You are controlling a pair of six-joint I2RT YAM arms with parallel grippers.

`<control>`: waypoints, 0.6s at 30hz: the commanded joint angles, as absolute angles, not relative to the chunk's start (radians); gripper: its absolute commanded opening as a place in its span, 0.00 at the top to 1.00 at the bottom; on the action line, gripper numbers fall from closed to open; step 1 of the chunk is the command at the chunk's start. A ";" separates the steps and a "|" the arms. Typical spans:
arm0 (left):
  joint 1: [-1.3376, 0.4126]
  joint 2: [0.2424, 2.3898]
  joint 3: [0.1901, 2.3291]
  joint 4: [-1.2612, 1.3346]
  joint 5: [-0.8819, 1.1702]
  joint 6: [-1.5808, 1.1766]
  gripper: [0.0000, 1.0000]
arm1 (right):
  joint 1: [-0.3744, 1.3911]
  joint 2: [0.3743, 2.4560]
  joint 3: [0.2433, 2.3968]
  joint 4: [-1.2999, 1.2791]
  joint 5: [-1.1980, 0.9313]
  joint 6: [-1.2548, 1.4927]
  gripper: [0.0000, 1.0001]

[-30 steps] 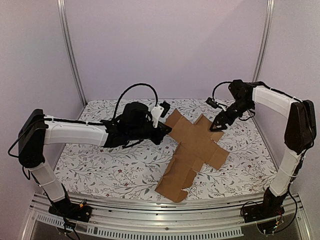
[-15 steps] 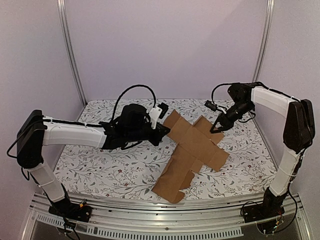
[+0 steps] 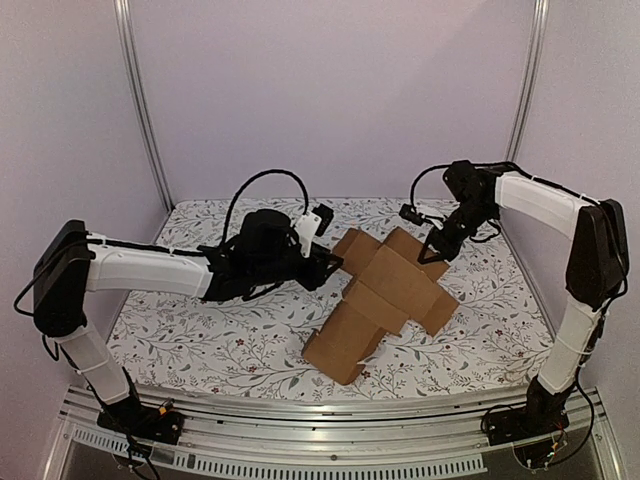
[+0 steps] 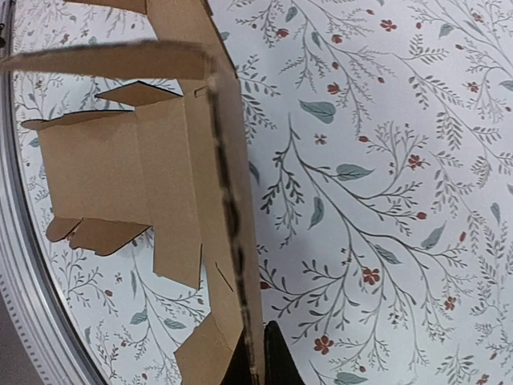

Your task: Fold the paper box

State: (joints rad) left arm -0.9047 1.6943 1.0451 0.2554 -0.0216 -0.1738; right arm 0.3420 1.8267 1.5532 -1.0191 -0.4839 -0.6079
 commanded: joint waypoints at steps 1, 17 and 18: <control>-0.878 1.642 0.966 0.269 -0.071 -0.140 0.52 | 0.388 1.770 1.653 -0.968 -0.177 -0.643 1.00; -0.670 1.879 0.944 0.558 0.221 -0.273 0.40 | 0.649 1.811 1.383 -0.449 0.426 -0.948 1.00; -0.670 1.908 0.967 0.565 0.264 -0.271 0.40 | 0.659 1.808 1.366 -0.423 0.438 -0.955 1.00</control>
